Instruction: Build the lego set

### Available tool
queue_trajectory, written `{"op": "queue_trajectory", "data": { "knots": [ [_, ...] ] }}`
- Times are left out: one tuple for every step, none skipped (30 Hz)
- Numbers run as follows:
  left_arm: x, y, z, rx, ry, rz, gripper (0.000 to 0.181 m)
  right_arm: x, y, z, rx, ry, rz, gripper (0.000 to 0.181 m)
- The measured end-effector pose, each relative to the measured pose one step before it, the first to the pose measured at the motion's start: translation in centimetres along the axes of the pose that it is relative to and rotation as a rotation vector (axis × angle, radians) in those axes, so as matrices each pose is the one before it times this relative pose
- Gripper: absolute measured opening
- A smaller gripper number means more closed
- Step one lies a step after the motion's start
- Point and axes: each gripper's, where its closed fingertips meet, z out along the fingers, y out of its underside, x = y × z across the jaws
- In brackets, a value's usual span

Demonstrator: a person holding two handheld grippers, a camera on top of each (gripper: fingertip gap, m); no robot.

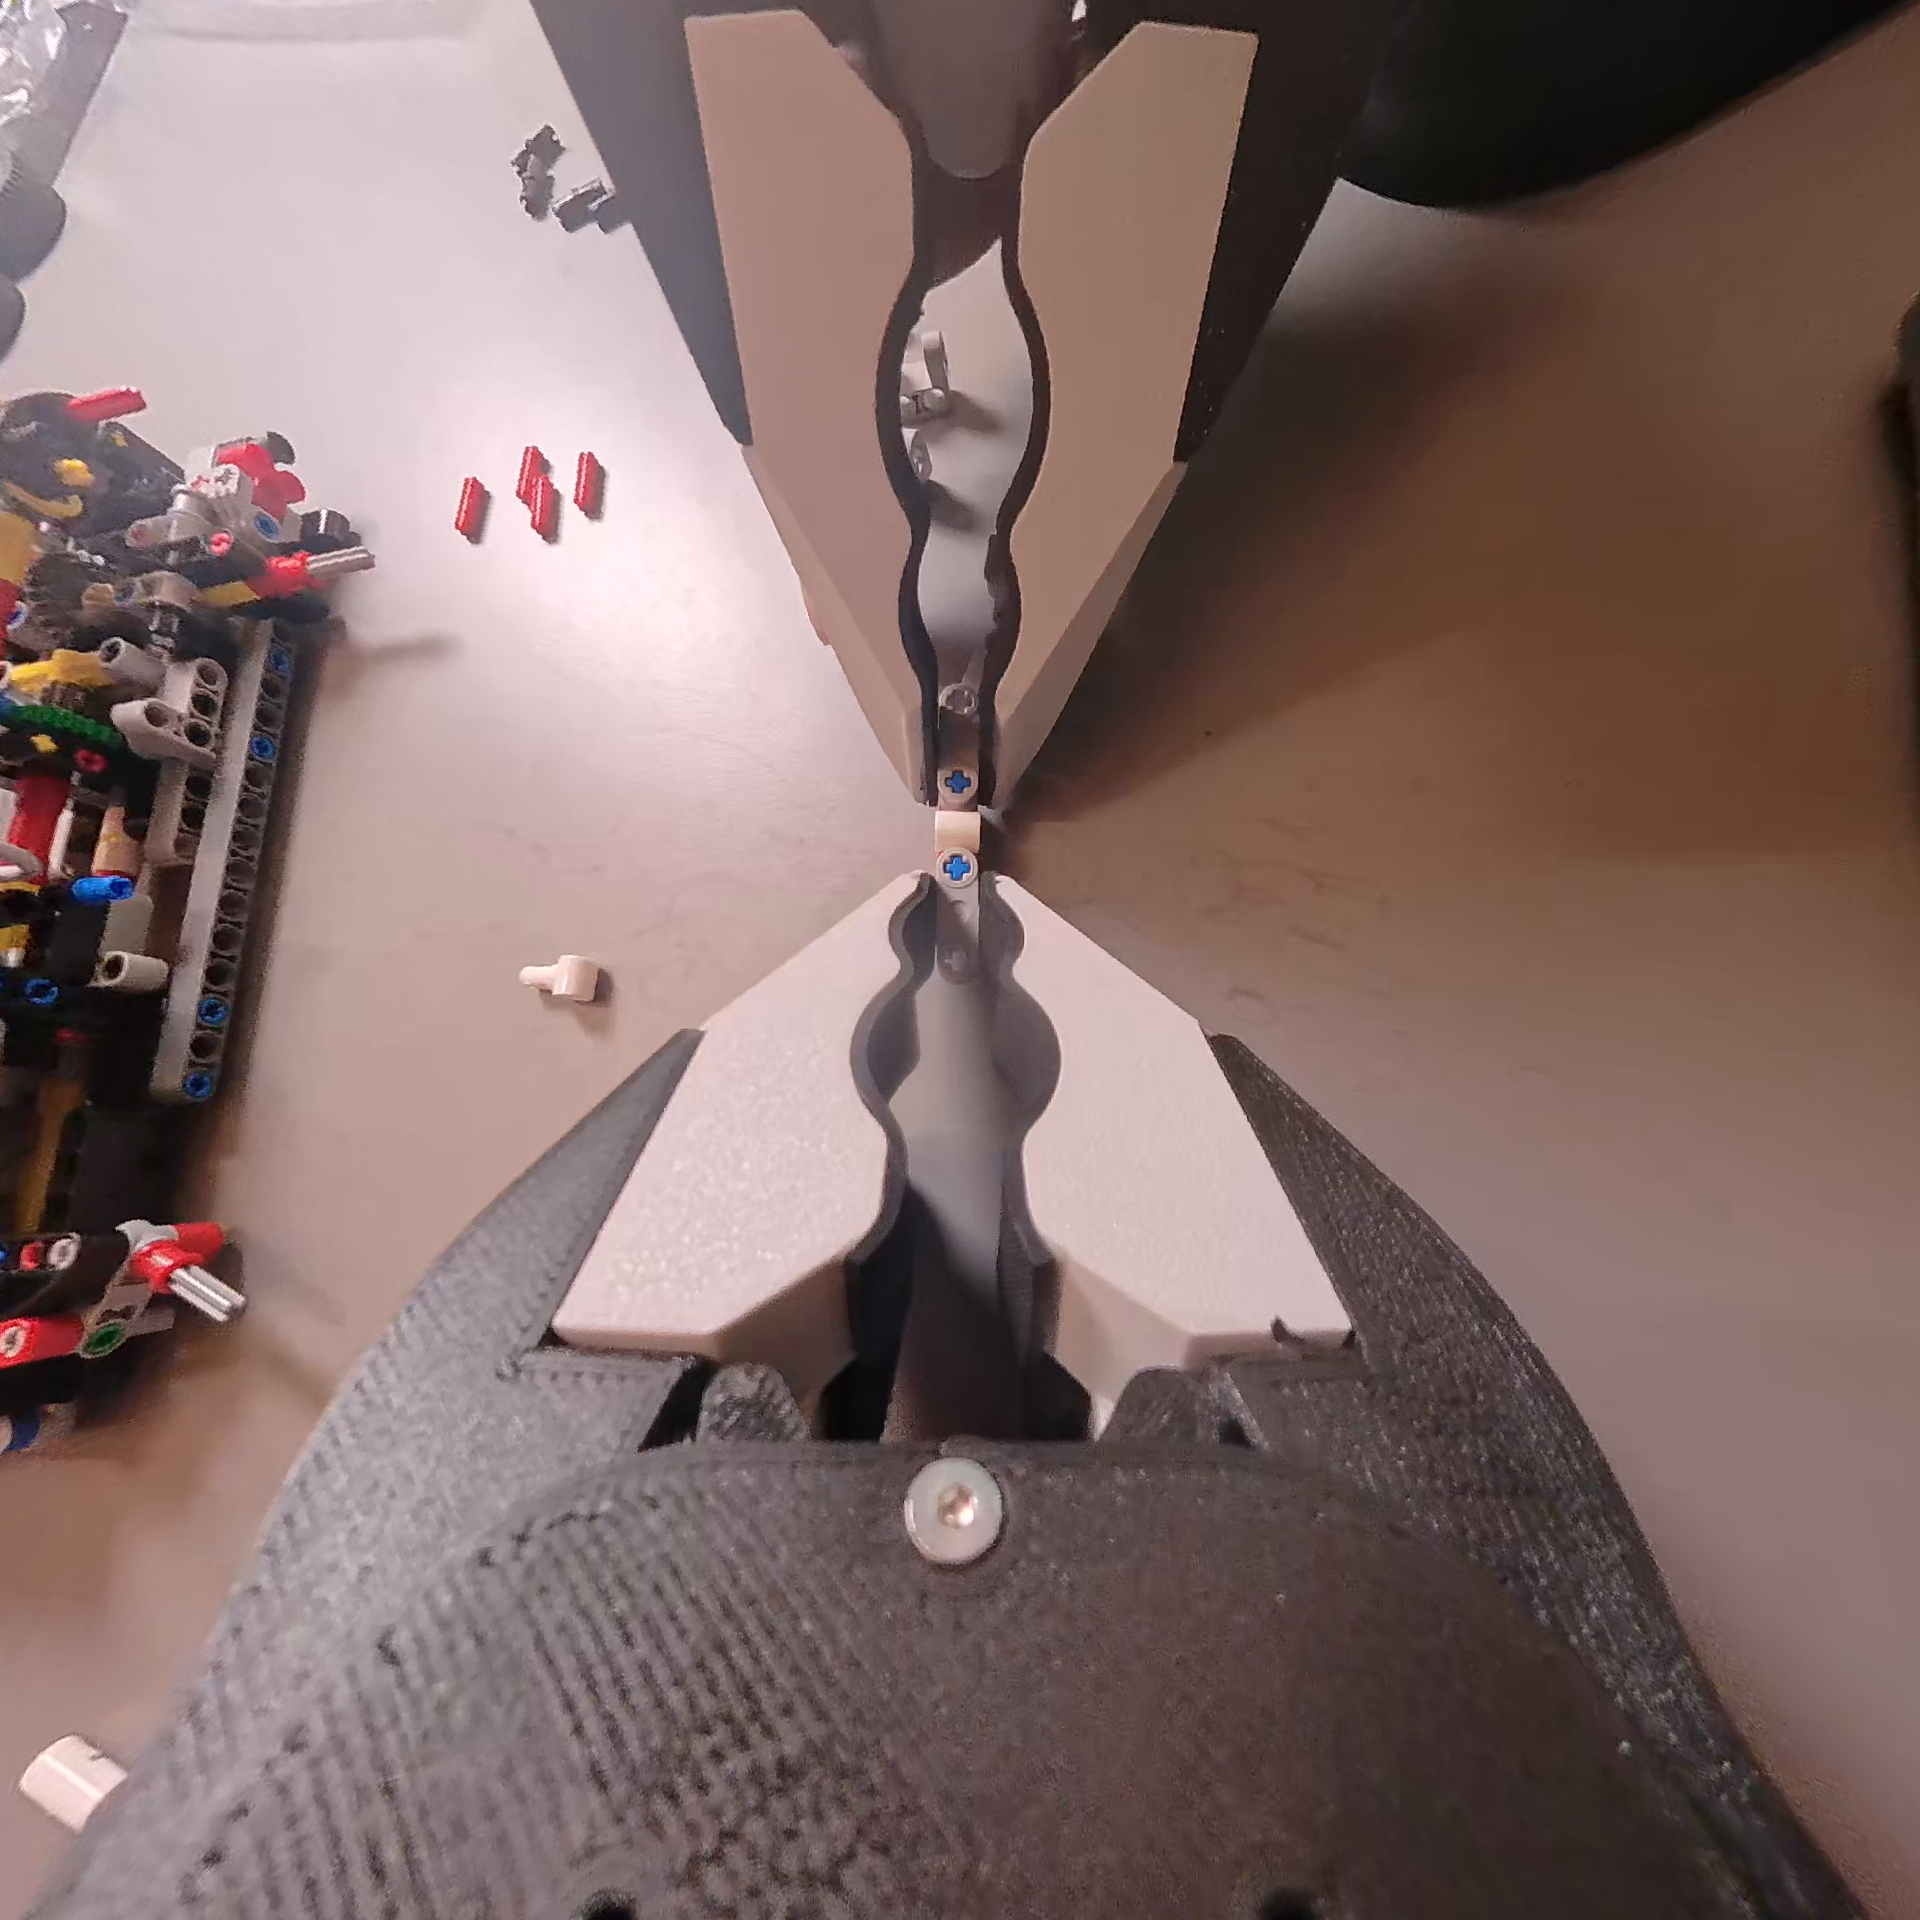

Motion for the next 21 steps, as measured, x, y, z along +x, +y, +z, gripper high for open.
{"op": "queue_trajectory", "data": {
  "knots": [
    [0.078,0.044,-0.047,0.0017,0.0212,-0.0272,0.006,0.095,0.043,-0.049,0.0029,-0.0004,0.0071,0.020],
    [0.018,0.094,-0.091,0.0010,0.0237,-0.0353,0.006,0.065,0.092,-0.114,0.0037,-0.0085,0.0151,0.024],
    [-0.108,0.133,-0.136,-0.0008,0.0162,-0.0294,0.006,0.017,0.061,-0.184,0.0111,-0.0180,0.0214,0.028],
    [-0.305,0.091,-0.177,0.0034,0.0038,-0.0180,0.006,0.039,-0.043,-0.277,0.0215,-0.0177,0.0187,0.031],
    [-0.374,0.003,-0.216,0.0087,-0.0021,-0.0139,0.010,0.130,-0.146,-0.445,0.0278,-0.0107,0.0130,0.031],
    [-0.262,-0.059,-0.254,0.0111,0.0061,-0.0145,0.014,0.159,-0.333,-0.614,0.0371,-0.0088,0.0111,0.032],
    [-0.167,-0.140,-0.317,0.0129,0.0110,-0.0136,0.018,0.185,-0.524,-0.752,0.0483,-0.0078,0.0159,0.032],
    [-0.158,-0.131,-0.358,0.0110,0.0087,-0.0077,0.021,0.204,-0.443,-0.813,0.0415,-0.0086,0.0238,0.032],
    [-0.218,-0.056,-0.394,0.0063,-0.0004,0.0012,0.024,0.327,-0.371,-0.826,0.0379,-0.0006,0.0238,0.032],
    [-0.259,0.003,-0.410,0.0035,-0.0077,0.0126,0.025,0.519,-0.464,-0.881,0.0474,0.0140,0.0191,0.032],
    [-0.060,0.056,-0.360,0.0015,0.0005,0.0187,0.024,0.458,-0.464,-0.875,0.0474,0.0112,0.0188,0.032],
    [0.163,0.132,-0.240,-0.0009,0.0106,0.0144,0.023,0.422,-0.395,-0.828,0.0405,0.0101,0.0200,0.032],
    [0.180,0.195,-0.078,-0.0041,0.0098,0.0065,0.023,0.535,-0.276,-0.752,0.0332,0.0194,0.0151,0.032],
    [0.155,0.216,0.080,-0.0079,0.0056,0.0019,0.023,0.638,-0.127,-0.655,0.0247,0.0292,0.0074,0.032],
    [0.149,0.202,0.215,-0.0104,0.0039,0.0032,0.023,0.676,0.008,-0.536,0.0182,0.0316,0.0047,0.032],
    [0.132,0.102,0.262,-0.0084,-0.0004,0.0090,0.023,0.653,0.031,-0.398,0.0184,0.0297,0.0085,0.031],
    [0.107,-0.005,0.263,-0.0042,-0.0047,0.0131,0.022,0.580,0.019,-0.267,0.0214,0.0250,0.0126,0.031],
    [0.138,-0.070,0.264,-0.0018,-0.0031,0.0107,0.021,0.502,0.026,-0.161,0.0187,0.0206,0.0136,0.031],
    [0.177,-0.063,0.268,-0.0016,-0.0002,0.0060,0.021,0.523,0.044,-0.078,0.0134,0.0242,0.0099,0.030],
    [0.134,-0.030,0.263,-0.0039,-0.0033,0.0070,0.020,0.595,-0.001,-0.042,0.0118,0.0309,0.0026,0.030],
    [0.019,0.078,0.216,-0.0103,-0.0110,0.0122,0.017,0.530,-0.119,-0.020,0.0156,0.0298,0.0004,0.030]
  ]
}}
